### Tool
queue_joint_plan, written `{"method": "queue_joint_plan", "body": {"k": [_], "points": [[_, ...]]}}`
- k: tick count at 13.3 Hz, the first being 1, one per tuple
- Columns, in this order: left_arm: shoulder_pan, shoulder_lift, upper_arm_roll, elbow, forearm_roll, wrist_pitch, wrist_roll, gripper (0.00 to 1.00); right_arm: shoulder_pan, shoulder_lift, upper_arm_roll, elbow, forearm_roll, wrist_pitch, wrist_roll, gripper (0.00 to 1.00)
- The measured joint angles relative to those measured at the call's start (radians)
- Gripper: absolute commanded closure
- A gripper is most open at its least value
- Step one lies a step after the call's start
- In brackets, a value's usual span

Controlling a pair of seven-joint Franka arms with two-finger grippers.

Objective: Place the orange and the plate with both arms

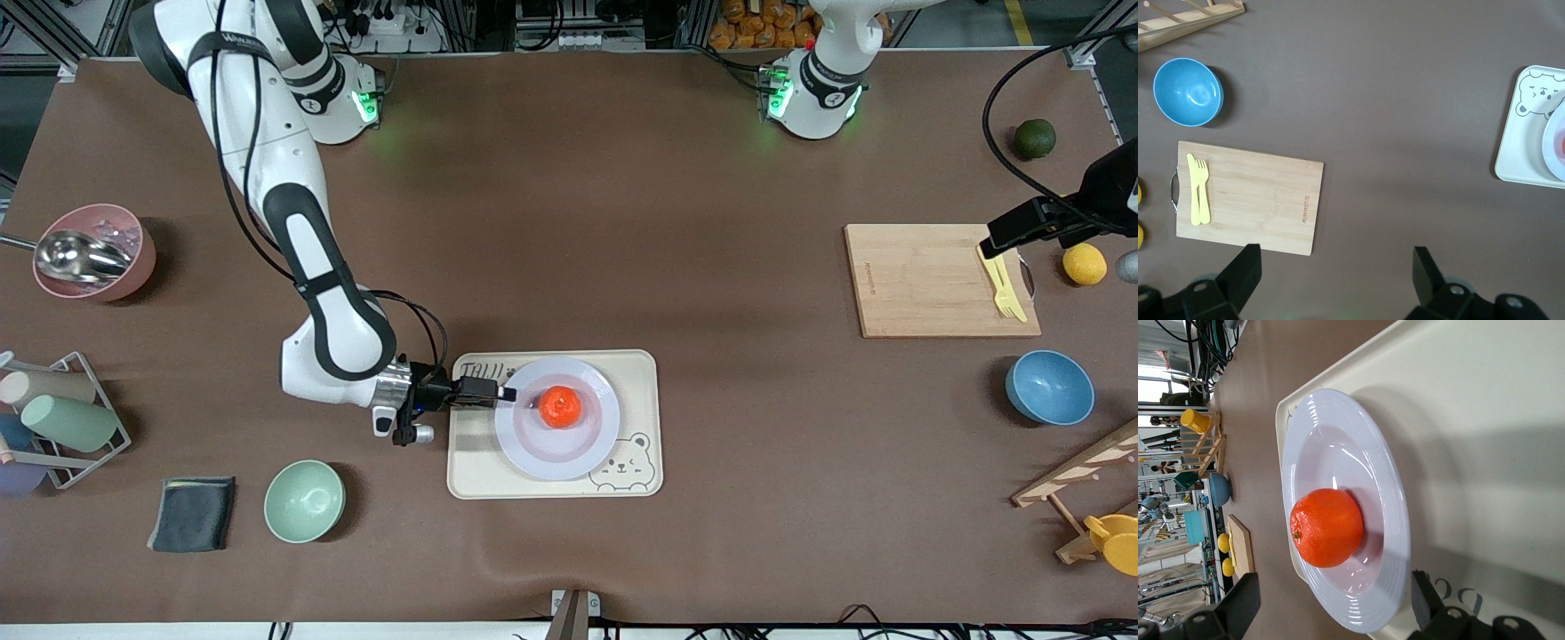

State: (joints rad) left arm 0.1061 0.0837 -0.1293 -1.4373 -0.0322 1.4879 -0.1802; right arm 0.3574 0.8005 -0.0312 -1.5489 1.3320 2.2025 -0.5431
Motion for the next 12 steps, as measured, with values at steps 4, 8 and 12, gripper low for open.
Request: {"method": "queue_joint_plan", "body": {"k": [4, 8, 12], "points": [[0.000, 0.000, 0.000, 0.000, 0.000, 0.000, 0.000, 0.00, -0.049, -0.045, -0.005, -0.011, -0.117, -0.088, 0.027, 0.00], [0.000, 0.000, 0.000, -0.001, 0.000, 0.000, 0.000, 0.00, -0.137, -0.090, -0.007, -0.015, -0.321, -0.195, 0.036, 0.00], [0.000, 0.000, -0.001, -0.001, 0.000, 0.000, 0.000, 0.00, -0.170, -0.214, -0.008, -0.074, -0.560, -0.211, 0.066, 0.00]]}}
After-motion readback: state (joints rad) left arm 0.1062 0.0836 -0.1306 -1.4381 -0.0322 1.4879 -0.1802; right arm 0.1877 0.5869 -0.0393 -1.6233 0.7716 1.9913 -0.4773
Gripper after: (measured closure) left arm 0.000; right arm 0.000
